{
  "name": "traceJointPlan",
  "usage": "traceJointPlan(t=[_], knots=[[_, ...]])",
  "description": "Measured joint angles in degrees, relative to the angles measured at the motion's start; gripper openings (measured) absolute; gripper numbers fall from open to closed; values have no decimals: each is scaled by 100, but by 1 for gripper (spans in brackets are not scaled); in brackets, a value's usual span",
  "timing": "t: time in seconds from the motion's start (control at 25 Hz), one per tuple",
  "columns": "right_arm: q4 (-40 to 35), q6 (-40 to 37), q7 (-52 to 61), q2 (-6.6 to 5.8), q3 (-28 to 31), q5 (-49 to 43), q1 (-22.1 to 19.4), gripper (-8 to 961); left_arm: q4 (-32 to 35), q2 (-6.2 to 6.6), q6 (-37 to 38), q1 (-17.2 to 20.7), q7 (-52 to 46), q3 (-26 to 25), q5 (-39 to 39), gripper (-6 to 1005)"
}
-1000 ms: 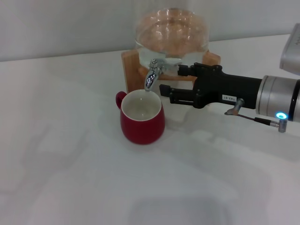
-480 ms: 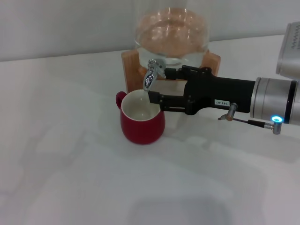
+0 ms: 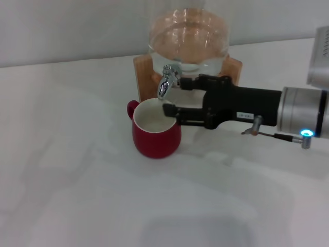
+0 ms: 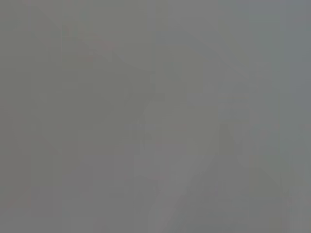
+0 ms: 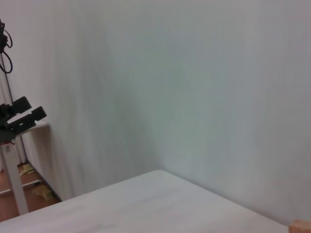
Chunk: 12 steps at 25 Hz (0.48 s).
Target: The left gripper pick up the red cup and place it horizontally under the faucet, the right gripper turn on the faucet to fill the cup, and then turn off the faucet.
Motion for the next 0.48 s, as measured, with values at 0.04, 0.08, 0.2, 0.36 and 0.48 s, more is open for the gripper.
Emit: traceJointPlan(t=[0.04,0.08,0.2,0.36,0.48], knots=[[-8,28,0,-3,50,2,-23,796,0,0,0,5,-1,1,0,889],[-21,73,0,-6,131,5,-49,796,2,0,1,25,-1,1,0,889],[-28,422,0,-7,414,92,-146,796,52,12,-27,97,2,2,15,889],[-29,564,-4,-12,633,154,-321,795,438,2,-144,267,4,3,233,889],[-27,566,-4,-14,670,163,-353,795,843,-21,-308,468,18,2,345,889]])
